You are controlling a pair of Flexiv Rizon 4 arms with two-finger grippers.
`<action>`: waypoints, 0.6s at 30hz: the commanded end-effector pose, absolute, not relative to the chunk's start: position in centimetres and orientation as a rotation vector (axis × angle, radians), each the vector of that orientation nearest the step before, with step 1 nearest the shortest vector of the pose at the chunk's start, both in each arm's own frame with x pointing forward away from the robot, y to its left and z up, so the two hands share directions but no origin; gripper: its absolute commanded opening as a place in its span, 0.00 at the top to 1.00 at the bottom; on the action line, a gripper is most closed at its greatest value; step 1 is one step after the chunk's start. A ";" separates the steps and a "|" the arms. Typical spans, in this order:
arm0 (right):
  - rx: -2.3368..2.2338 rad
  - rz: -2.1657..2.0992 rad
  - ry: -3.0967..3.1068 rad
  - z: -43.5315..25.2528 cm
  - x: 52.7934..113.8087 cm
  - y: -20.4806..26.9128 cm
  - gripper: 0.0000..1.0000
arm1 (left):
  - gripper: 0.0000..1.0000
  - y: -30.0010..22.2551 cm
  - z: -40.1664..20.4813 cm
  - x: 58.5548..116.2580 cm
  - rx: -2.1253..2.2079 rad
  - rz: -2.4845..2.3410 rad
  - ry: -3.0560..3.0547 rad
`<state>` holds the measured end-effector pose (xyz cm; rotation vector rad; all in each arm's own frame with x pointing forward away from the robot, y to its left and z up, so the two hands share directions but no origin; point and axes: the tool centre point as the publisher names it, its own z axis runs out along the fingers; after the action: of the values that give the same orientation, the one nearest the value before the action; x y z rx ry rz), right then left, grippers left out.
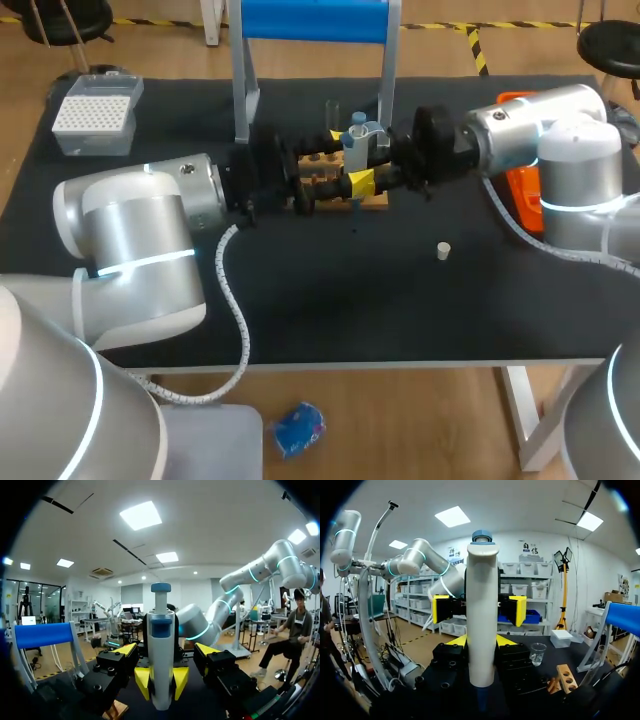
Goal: Invert the test tube, pick up the pipette, mount the tip to pipette, aspirate from beaker and dispense into the tube, eject the tip, return the pipette, and cap with the stopper.
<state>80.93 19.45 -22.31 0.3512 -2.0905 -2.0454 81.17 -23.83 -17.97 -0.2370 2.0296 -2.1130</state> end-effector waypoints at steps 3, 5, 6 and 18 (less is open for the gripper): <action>0.349 -2.047 -2.091 -22.4 81.0 19.4 1.00 | 0.43 -24.1 -18.1 81.1 -0.248 -2.103 2.029; 0.348 -2.047 -2.091 -22.4 81.0 19.4 1.00 | 0.49 -24.1 -18.1 81.1 -0.248 -2.099 2.032; 0.348 -2.048 -2.090 -22.4 81.0 19.4 1.00 | 0.51 -24.1 -18.1 81.1 -0.249 -2.099 2.033; 0.344 -2.049 -2.090 -22.5 80.9 19.4 1.00 | 0.90 -24.1 -18.3 81.2 -0.251 -2.094 2.036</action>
<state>80.81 19.40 -22.48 0.3462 -2.0879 -2.0487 81.43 -23.73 -18.28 -0.2459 2.0381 -2.0980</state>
